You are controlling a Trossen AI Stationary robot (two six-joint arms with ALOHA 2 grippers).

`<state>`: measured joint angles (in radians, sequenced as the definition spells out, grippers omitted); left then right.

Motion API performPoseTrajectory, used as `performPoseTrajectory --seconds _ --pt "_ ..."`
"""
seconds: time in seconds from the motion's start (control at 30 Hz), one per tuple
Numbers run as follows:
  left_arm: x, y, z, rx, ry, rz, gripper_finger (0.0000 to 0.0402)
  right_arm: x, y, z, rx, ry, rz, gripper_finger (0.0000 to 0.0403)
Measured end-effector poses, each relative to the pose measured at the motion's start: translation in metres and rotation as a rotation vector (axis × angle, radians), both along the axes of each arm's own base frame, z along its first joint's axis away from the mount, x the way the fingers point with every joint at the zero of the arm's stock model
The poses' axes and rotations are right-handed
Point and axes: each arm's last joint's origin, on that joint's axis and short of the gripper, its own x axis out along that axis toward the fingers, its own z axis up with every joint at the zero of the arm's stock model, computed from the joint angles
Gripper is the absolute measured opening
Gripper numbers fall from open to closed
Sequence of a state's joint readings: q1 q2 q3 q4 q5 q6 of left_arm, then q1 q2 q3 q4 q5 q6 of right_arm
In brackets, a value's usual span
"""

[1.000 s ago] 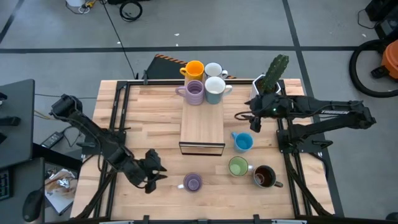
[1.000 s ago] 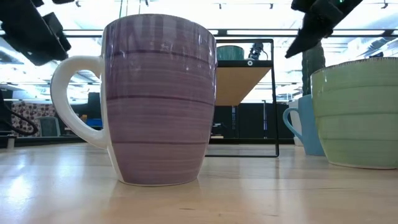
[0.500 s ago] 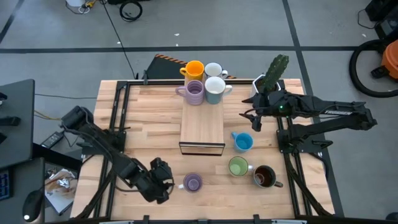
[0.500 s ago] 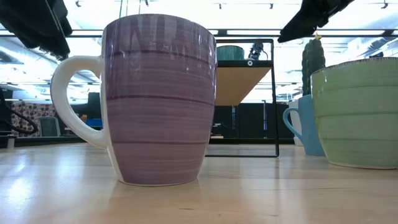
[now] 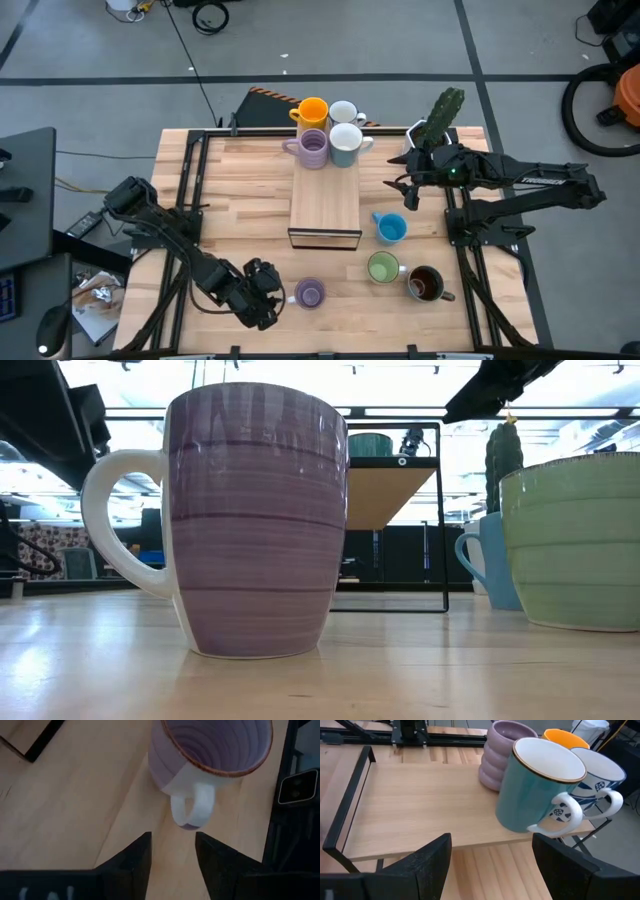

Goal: Place coffee mugs
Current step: Put the purple mug on the shelf aligned with the other purple mug

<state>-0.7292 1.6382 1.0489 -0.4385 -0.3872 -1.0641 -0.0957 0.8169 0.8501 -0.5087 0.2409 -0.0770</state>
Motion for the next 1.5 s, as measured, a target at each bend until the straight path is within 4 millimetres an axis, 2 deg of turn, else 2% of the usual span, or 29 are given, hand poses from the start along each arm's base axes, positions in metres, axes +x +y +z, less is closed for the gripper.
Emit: performPoseTrajectory --seconds 0.2,0.3,0.6,0.93,1.5 --pt "0.007 0.009 0.000 -0.025 0.023 0.017 0.0224 0.000 0.000 0.000 -0.002 0.002 0.007 0.0283" --pt "0.011 0.013 0.000 -0.034 0.032 0.021 0.0238 0.000 0.001 0.000 0.007 0.001 0.019 0.0283" --pt "0.013 0.010 0.001 -0.079 0.050 -0.114 0.0219 0.000 0.001 0.000 0.025 -0.003 0.028 0.0283" --pt "0.016 0.008 0.004 -0.085 0.006 -0.138 0.0199 0.000 0.002 0.000 0.055 -0.010 0.041 0.0283" --pt "0.015 0.005 0.004 -0.051 -0.034 -0.136 0.0191 0.001 0.002 0.000 0.077 -0.016 0.047 0.0283"
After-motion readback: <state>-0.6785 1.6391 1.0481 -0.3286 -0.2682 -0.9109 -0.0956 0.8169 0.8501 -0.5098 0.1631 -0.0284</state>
